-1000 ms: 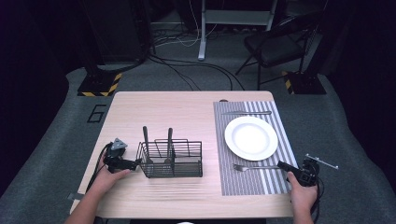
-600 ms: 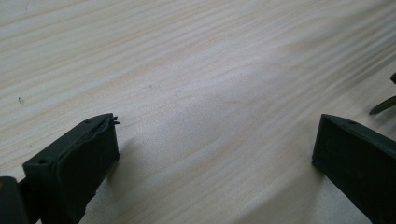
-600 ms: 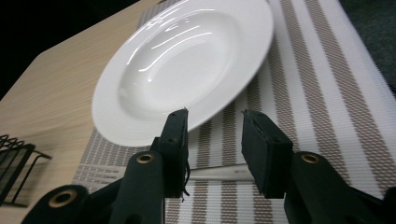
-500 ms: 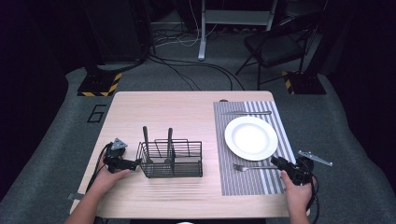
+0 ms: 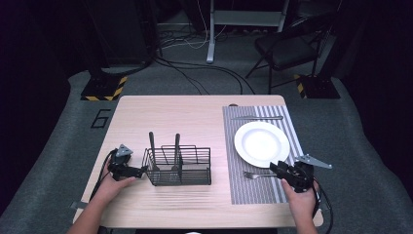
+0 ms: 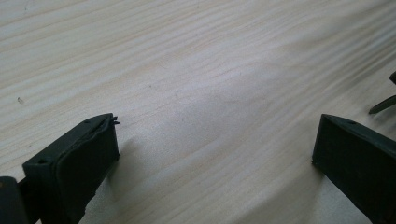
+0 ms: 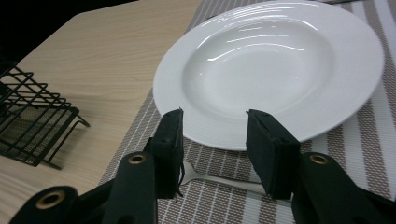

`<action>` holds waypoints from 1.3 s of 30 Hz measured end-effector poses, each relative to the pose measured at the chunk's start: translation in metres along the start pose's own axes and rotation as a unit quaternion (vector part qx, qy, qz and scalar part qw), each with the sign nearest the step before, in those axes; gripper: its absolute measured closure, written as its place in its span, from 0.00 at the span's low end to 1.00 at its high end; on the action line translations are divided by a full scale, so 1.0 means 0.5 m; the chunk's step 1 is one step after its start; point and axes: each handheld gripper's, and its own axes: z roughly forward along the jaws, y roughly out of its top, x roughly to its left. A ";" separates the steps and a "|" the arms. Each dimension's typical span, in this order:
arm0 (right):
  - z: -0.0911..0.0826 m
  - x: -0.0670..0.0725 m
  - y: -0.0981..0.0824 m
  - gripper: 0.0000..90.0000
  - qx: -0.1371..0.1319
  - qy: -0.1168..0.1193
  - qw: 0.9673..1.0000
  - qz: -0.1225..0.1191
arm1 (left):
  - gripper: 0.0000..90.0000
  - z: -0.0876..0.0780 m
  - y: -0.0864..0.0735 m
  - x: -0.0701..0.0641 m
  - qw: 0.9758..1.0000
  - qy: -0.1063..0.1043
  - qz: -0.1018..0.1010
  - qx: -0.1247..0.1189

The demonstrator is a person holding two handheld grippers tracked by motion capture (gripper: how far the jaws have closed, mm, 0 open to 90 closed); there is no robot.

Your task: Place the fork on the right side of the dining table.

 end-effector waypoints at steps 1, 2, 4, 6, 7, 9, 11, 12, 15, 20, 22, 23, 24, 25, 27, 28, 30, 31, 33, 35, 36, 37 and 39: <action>0.003 0.008 0.001 0.62 0.002 0.003 1.000 -0.008 | 0.00 0.000 0.000 0.000 1.000 -0.001 0.001 0.000; 0.005 0.014 0.002 0.62 0.004 0.007 1.000 -0.014 | 0.00 0.000 0.000 0.000 1.000 0.000 -0.001 0.000; 0.011 0.026 0.003 0.61 0.008 0.014 1.000 -0.025 | 0.00 0.000 0.000 0.000 1.000 0.000 0.000 0.000; 0.019 0.041 0.003 0.61 0.014 0.023 0.999 -0.037 | 0.00 0.000 0.000 0.000 1.000 -0.001 0.001 0.000; 0.023 0.046 0.003 0.60 0.016 0.026 0.999 -0.043 | 0.00 0.000 0.000 0.000 1.000 0.000 0.000 0.000; 0.030 0.057 0.003 0.59 0.020 0.029 0.998 -0.053 | 0.00 0.000 0.000 0.000 1.000 0.000 -0.001 0.000; 0.037 0.067 0.002 0.57 0.022 0.036 0.997 -0.066 | 0.00 0.000 0.000 0.000 1.000 0.000 0.000 0.000; 0.041 0.072 0.002 0.56 0.023 0.041 0.996 -0.070 | 0.00 0.000 0.000 0.000 1.000 0.000 0.000 0.000; 0.049 0.086 0.001 0.52 0.022 0.050 0.994 -0.092 | 0.00 0.000 0.000 0.000 1.000 0.000 0.000 0.000; 0.066 0.107 -0.005 0.49 0.024 0.075 0.990 -0.115 | 0.00 0.000 0.000 0.000 1.000 0.000 0.000 0.000; 0.072 0.117 -0.008 0.48 0.026 0.085 0.988 -0.129 | 0.00 0.000 0.000 0.000 1.000 -0.001 -0.001 0.000; 0.075 0.122 -0.010 0.48 0.025 0.088 0.986 -0.137 | 0.00 0.000 0.000 0.000 1.000 -0.001 -0.001 0.000; 0.077 0.127 -0.012 0.47 0.025 0.093 0.985 -0.146 | 0.00 0.000 0.000 0.000 1.000 0.000 0.000 0.000; 0.079 0.134 -0.014 0.47 0.026 0.099 0.983 -0.151 | 0.00 0.000 0.000 0.000 1.000 -0.001 -0.001 0.000; 0.085 0.147 -0.019 0.46 0.032 0.111 0.979 -0.168 | 0.00 0.000 0.000 0.000 1.000 -0.001 -0.001 0.000; 0.087 0.153 -0.021 0.46 0.037 0.113 0.977 -0.175 | 0.00 0.000 0.000 0.000 1.000 0.000 0.000 0.000; 0.093 0.165 -0.027 0.46 0.045 0.123 0.973 -0.192 | 0.00 0.000 0.000 0.000 1.000 0.000 0.000 0.000; 0.096 0.171 -0.030 0.46 0.049 0.128 0.970 -0.201 | 0.00 0.000 0.000 0.000 1.000 -0.001 -0.001 0.000; 0.103 0.183 -0.037 0.46 0.057 0.138 0.964 -0.219 | 0.00 0.000 0.000 0.000 1.000 0.000 0.000 0.000; 0.108 0.191 -0.042 0.46 0.062 0.146 0.959 -0.233 | 0.00 0.000 0.000 0.000 1.000 0.000 0.000 0.000; 0.108 0.191 -0.042 0.46 0.062 0.146 0.959 -0.233 | 0.00 0.000 0.000 0.000 1.000 0.000 0.000 0.000; 0.114 0.200 -0.049 0.47 0.070 0.157 0.953 -0.249 | 0.00 0.000 0.000 0.000 1.000 0.000 0.000 0.000; 0.118 0.206 -0.054 0.47 0.076 0.162 0.949 -0.260 | 0.00 0.000 0.000 0.000 1.000 -0.001 -0.001 0.000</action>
